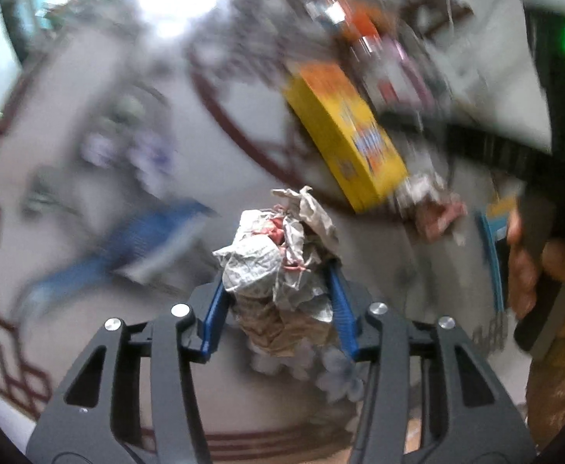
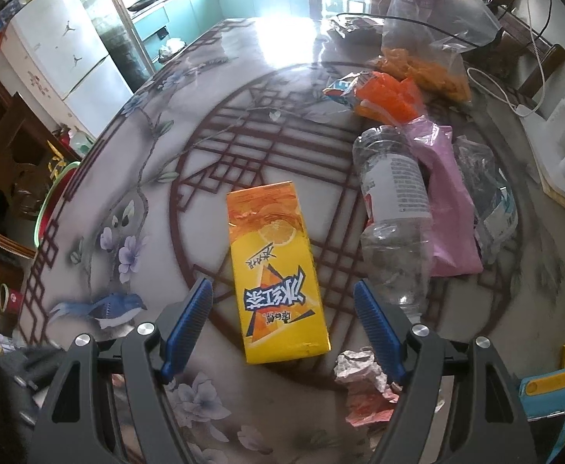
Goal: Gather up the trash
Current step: 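Grasp crumpled paper wad with left tool while right tool grasps yellow iced-tea carton, then carry paper wad and carton over the red bucket and release both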
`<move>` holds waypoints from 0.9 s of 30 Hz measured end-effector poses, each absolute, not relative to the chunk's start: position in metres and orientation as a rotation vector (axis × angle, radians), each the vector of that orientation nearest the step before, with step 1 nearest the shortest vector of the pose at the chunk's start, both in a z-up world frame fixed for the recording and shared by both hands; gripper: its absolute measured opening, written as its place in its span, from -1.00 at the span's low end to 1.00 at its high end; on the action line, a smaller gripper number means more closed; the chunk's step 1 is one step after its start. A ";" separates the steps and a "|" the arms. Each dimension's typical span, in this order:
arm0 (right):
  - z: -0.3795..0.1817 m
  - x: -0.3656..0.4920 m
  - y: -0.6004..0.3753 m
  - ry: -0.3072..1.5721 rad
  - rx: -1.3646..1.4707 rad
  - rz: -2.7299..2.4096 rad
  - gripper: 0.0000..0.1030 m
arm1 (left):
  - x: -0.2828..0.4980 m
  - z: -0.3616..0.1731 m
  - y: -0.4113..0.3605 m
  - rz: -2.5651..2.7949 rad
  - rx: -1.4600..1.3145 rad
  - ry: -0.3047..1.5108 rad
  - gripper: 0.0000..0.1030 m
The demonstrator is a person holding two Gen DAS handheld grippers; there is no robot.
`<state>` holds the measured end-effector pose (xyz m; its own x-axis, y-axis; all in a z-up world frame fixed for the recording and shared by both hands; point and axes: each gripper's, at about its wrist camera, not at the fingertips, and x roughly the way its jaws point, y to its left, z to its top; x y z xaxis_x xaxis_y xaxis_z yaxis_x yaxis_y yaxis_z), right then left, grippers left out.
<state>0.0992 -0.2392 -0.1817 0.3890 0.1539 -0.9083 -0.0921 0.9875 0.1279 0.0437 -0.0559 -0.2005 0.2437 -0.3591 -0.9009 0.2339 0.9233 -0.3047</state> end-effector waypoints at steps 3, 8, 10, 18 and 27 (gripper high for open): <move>-0.182 0.100 -0.238 1.155 0.069 0.159 0.42 | 0.048 -0.175 -0.033 -0.316 -0.116 1.160 -0.11; -0.192 0.106 -0.232 1.177 0.068 0.161 0.42 | 0.054 -0.142 -0.003 -0.221 -0.116 1.046 -0.10; -0.199 0.109 -0.228 1.187 0.053 0.149 0.42 | 0.056 -0.135 0.001 -0.201 -0.116 1.024 -0.10; -0.232 0.122 -0.227 1.260 0.037 0.114 0.43 | 0.052 -0.127 0.002 -0.188 -0.095 0.990 -0.09; -0.246 0.122 -0.224 1.284 0.043 0.135 0.19 | 0.051 -0.126 0.003 -0.177 -0.087 0.985 -0.08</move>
<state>0.1224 -0.2236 -0.2456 0.2762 0.1247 -0.9530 -0.0766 0.9912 0.1075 0.0506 0.0033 -0.1261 0.5399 -0.1880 -0.8205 0.1088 0.9822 -0.1534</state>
